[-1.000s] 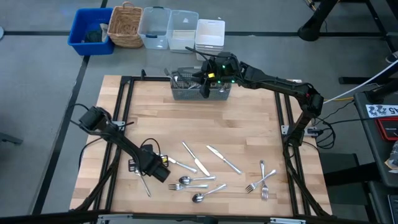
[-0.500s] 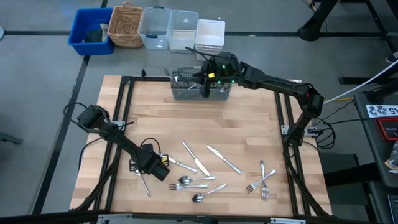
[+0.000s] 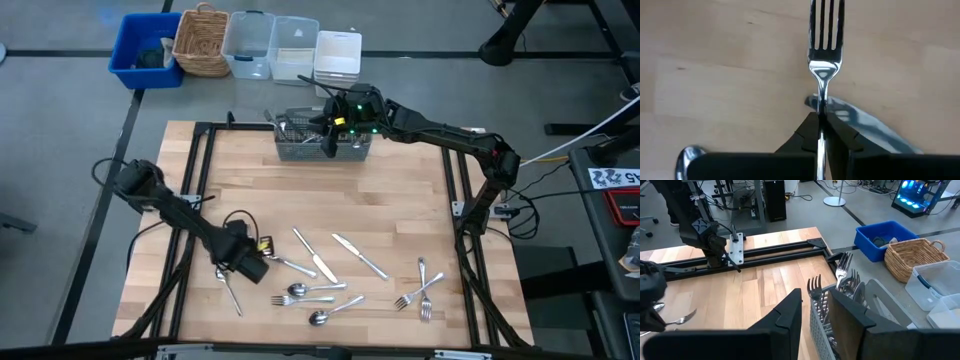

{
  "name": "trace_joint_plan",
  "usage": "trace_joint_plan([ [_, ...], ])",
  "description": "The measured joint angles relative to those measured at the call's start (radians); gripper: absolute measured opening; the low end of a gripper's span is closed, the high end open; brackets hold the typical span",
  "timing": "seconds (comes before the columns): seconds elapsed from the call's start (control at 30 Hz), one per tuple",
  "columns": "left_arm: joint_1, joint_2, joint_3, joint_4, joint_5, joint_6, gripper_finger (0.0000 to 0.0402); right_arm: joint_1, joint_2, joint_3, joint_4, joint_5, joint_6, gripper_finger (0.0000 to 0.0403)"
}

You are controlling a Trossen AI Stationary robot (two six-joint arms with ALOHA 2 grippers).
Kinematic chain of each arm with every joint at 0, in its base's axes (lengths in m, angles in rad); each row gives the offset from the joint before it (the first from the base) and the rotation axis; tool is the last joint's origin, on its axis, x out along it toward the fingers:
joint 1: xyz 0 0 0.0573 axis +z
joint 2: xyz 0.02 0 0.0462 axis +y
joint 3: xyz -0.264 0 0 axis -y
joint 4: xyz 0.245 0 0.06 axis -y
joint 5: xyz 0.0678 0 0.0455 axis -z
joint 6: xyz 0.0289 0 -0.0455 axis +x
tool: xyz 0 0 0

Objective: Sort silverware
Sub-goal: Put the silver fork into the dishwasher utensil holder

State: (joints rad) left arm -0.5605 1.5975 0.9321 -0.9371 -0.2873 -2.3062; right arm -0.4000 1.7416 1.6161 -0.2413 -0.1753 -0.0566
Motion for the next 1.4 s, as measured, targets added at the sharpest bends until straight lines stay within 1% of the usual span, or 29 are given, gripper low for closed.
trace_joint_plan([
  [0.1,-0.001,-0.067,0.001,-0.005,-0.072,0.006,0.0004,-0.008,-0.005,0.0,-0.004,0.002,0.0,0.0097],
  [0.23,0.001,-0.162,0.001,-0.007,-0.213,0.062,0.0006,-0.028,-0.045,0.0,-0.002,0.008,-0.001,0.0097],
  [0.33,0.017,-0.231,0.003,-0.012,-0.412,0.118,0.0003,-0.051,-0.084,0.001,0.004,0.01,-0.001,0.0097],
  [0.4,0.046,-0.269,0.003,-0.012,-0.581,0.164,0.0003,-0.065,-0.105,0.001,0.0,0.01,-0.001,0.0097],
  [0.47,0.088,-0.304,0.003,-0.012,-0.725,0.233,0.0004,-0.08,-0.128,0.0,-0.002,0.01,-0.001,0.0097],
  [0.53,0.144,-0.333,0.003,-0.002,-0.833,0.332,0.0004,-0.093,-0.15,0.001,0.003,0.01,-0.001,0.0097],
  [0.6,0.217,-0.349,0.004,0.033,-0.901,0.458,0.0003,-0.106,-0.165,0.001,0.003,0.01,-0.001,0.0097],
  [0.67,0.304,-0.353,0.004,0.103,-0.932,0.596,0.0004,-0.114,-0.173,0.001,0.001,0.01,-0.001,0.0097],
  [0.77,0.435,-0.352,0.004,0.269,-0.925,0.86,0.0006,-0.127,-0.185,0.001,-0.003,0.009,-0.001,0.0097],
  [0.93,0.631,-0.344,0.004,0.638,-0.892,1.403,0.0003,-0.127,-0.187,0.0,-0.003,0.01,-0.001,0.0097],
  [1.0,0.701,-0.345,0.005,0.796,-0.84,1.615,0.0003,-0.127,-0.187,0.0,-0.003,0.01,-0.013,0.0097],
  [1.1,0.805,-0.34,0.005,0.993,-0.683,1.873,0.0005,-0.127,-0.187,0.0,-0.003,0.01,-0.057,0.0097],
  [1.17,0.869,-0.327,0.005,1.075,-0.585,1.976,0.0005,-0.127,-0.187,0.0,-0.003,0.01,-0.062,0.0097],
  [1.23,0.924,-0.307,0.005,1.114,-0.521,2.034,0.0003,-0.127,-0.187,0.0,-0.002,0.01,-0.064,0.0097],
  [1.4,1.025,-0.24,0.005,1.108,-0.387,2.05,0.0006,-0.127,-0.187,0.0,-0.003,0.011,-0.086,0.0097],
])
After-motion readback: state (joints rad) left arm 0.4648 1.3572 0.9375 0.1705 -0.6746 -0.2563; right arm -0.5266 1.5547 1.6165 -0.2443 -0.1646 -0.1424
